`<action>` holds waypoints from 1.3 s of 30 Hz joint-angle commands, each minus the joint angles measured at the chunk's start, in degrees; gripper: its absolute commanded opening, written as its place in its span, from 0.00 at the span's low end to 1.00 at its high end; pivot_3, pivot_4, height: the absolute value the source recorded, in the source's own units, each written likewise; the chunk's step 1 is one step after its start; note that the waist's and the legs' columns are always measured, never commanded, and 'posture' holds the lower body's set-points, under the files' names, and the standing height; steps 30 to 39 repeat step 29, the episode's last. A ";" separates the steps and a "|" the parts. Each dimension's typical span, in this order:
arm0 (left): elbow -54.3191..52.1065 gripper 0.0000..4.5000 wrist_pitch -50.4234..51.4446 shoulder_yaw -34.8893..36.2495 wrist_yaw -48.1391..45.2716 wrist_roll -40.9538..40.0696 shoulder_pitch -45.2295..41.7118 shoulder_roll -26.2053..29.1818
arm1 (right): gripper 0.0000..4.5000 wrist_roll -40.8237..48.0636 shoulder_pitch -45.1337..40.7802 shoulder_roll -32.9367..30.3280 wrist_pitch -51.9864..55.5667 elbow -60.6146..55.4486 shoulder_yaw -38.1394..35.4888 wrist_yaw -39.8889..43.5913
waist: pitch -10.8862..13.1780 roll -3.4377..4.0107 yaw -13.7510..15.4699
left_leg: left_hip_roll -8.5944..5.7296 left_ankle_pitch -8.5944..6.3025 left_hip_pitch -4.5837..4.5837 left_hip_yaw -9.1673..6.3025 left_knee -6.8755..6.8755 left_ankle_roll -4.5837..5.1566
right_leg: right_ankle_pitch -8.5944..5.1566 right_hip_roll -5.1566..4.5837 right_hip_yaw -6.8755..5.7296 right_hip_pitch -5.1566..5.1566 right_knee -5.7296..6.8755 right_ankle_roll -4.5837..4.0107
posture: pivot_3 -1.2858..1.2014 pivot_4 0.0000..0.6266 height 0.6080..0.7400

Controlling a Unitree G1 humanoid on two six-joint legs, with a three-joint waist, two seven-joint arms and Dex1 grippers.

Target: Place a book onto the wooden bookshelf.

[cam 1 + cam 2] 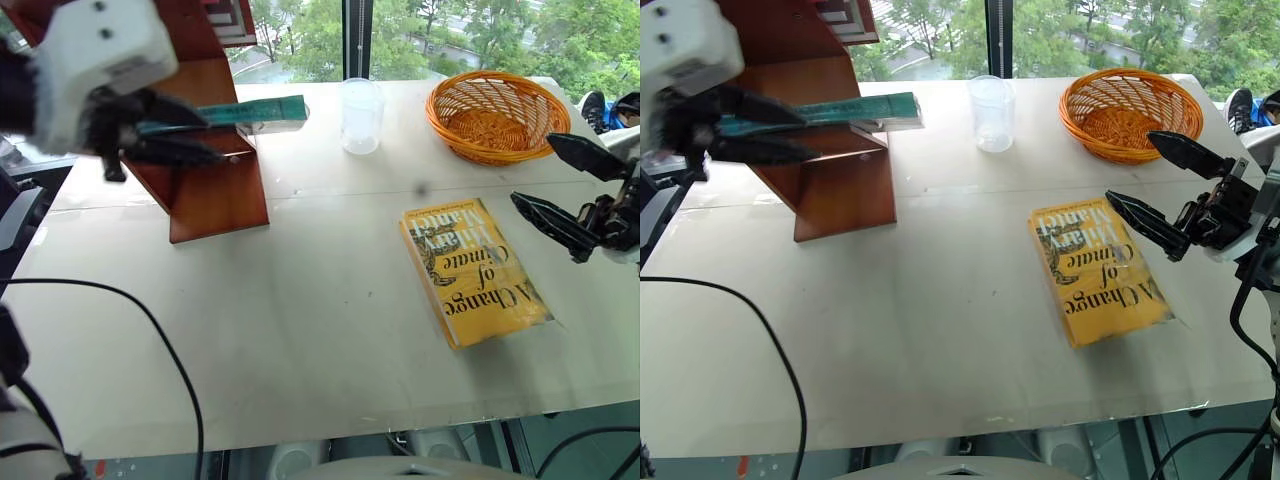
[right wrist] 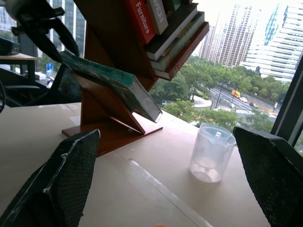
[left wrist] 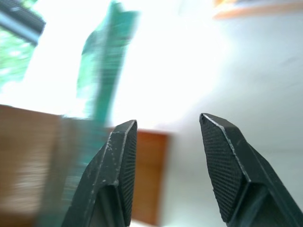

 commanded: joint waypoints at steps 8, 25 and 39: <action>-7.84 0.49 -9.99 7.70 31.79 -9.79 23.05 -45.13 | 1.00 -2.78 19.40 -1.65 3.68 -8.89 -15.64 -4.39 | -0.36 0.12 3.48 | -0.13 -0.02 0.17 -0.10 0.26 0.06 | -0.05 -0.25 0.09 0.52 -0.03 0.15 | 0.52 0.24 1.00; 4.26 1.00 -37.34 9.75 29.60 -11.80 56.82 -33.91 | 1.00 -14.37 49.49 1.40 -5.37 8.42 -34.06 9.47 | -0.89 0.63 2.57 | 0.04 -0.17 0.44 0.23 -0.11 0.28 | 0.06 -0.15 0.53 0.37 -0.06 -0.07 | 0.52 0.24 1.00; 6.03 1.00 -39.61 9.28 29.91 -12.32 58.90 -33.56 | 1.00 -15.13 49.31 1.88 -6.60 9.12 -33.35 9.34 | -0.99 0.79 2.77 | 0.04 -0.17 0.43 0.22 -0.10 0.28 | 0.06 -0.17 0.52 0.38 -0.08 -0.08 | 0.52 0.24 1.00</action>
